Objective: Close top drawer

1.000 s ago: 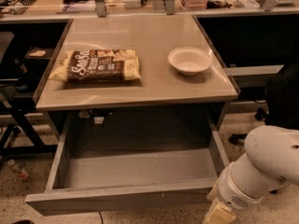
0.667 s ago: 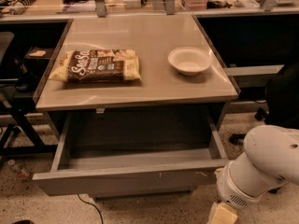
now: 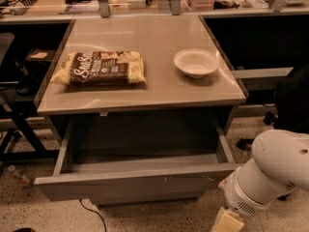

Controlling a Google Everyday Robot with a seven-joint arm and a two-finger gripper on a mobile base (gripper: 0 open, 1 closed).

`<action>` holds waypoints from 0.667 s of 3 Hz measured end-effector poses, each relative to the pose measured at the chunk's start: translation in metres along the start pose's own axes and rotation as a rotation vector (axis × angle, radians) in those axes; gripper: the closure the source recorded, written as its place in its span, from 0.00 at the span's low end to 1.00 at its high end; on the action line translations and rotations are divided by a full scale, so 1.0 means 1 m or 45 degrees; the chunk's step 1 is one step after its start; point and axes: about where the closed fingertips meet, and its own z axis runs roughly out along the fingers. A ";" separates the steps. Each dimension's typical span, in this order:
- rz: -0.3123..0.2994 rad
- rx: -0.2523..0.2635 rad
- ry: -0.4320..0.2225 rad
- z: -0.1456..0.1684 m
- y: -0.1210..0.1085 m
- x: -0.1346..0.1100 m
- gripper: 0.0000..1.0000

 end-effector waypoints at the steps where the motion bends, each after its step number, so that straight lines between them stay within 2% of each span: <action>1: 0.000 0.000 0.000 0.000 0.000 0.000 0.43; 2: 0.000 0.001 0.000 0.000 0.000 0.000 0.66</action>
Offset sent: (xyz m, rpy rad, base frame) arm 0.0000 0.0000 0.0000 0.0000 0.0000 0.0000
